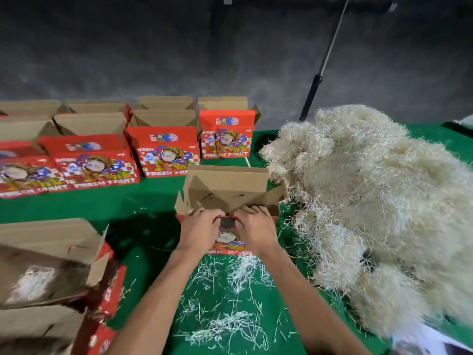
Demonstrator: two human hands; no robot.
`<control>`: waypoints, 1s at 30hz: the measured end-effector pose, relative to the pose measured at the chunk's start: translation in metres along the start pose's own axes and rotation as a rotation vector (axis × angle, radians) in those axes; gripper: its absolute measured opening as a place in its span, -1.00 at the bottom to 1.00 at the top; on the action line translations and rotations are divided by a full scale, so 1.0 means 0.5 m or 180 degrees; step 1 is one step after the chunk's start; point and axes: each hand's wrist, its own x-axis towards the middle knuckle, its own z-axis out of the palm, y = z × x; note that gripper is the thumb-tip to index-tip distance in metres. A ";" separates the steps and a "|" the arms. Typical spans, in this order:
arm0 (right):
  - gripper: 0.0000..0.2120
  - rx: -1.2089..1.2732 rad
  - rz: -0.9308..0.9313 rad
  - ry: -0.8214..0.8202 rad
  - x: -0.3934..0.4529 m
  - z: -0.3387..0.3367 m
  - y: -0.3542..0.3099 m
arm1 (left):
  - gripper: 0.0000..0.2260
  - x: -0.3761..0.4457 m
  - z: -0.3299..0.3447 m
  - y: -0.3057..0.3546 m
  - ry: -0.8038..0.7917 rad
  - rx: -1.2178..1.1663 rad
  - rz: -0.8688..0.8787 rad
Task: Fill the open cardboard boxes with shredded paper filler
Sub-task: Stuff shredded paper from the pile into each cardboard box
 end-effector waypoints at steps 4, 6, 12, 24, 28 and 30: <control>-0.87 0.0062 -0.0083 0.0096 -0.070 -0.002 -0.044 | -0.78 -0.093 -0.007 -0.013 0.0064 -0.0060 -0.0025; -0.93 0.0094 -0.0129 0.0241 -0.101 -0.002 -0.063 | -0.77 -0.133 -0.010 -0.020 0.0095 0.0000 -0.0010; -0.85 0.0070 -0.0296 0.0199 -0.171 0.003 -0.091 | -0.81 -0.222 -0.019 -0.026 0.0131 0.0103 -0.0062; -0.85 0.0386 0.0001 0.0482 -0.211 -0.046 -0.077 | -0.85 -0.198 -0.016 0.046 0.0050 -0.0873 0.0140; -0.83 0.0318 0.0465 0.0445 -0.251 -0.082 -0.021 | -0.83 -0.186 0.017 0.136 -0.0003 -0.1515 0.0501; -0.71 0.0336 0.0670 0.0426 -0.277 -0.098 0.021 | -0.72 -0.189 0.039 0.200 -0.0124 -0.1781 0.0611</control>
